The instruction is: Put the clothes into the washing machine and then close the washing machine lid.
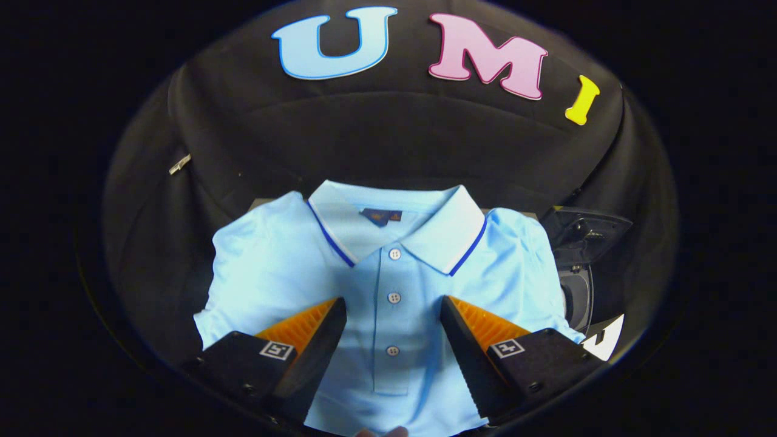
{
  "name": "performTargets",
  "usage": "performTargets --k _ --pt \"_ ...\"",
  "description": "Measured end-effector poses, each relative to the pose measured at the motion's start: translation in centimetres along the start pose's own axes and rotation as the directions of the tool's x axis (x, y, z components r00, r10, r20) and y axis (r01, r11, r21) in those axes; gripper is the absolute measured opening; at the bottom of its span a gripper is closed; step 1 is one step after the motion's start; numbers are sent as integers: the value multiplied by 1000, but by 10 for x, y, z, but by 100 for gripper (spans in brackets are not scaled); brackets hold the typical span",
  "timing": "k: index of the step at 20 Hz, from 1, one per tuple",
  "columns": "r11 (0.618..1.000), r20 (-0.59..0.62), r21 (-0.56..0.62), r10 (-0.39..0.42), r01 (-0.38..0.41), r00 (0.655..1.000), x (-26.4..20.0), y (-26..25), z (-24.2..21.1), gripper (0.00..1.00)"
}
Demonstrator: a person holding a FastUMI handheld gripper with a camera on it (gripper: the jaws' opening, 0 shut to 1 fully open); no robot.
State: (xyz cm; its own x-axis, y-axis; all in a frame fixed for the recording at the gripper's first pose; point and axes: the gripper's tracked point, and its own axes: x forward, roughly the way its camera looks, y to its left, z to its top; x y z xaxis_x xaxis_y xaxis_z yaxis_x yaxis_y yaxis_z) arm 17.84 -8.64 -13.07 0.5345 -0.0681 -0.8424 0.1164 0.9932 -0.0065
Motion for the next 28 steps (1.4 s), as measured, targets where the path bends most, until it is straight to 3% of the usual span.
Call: performTargets --k 2,4,6,9,12,13,16,19,24,28 --pt "1000 -39 -3 -6 6 999 0 -2 -1 100" --pt "1000 -85 -9 -15 15 996 -1 -3 -3 88" --pt "1000 -99 -7 -25 24 995 -2 -2 -4 67" --pt "999 -76 -29 -43 41 996 -4 3 -2 16" --pt "998 -60 -43 -48 46 997 -7 3 -1 16" --pt "998 -42 -35 -46 45 998 -7 5 -2 5" --pt "996 3 -73 -44 44 999 -11 4 0 5" --pt "998 144 -63 -15 24 989 -21 8 6 6" --pt "998 366 -7 56 -57 929 -59 5 20 5" --pt "996 474 -84 40 0 880 -93 -3 23 5"
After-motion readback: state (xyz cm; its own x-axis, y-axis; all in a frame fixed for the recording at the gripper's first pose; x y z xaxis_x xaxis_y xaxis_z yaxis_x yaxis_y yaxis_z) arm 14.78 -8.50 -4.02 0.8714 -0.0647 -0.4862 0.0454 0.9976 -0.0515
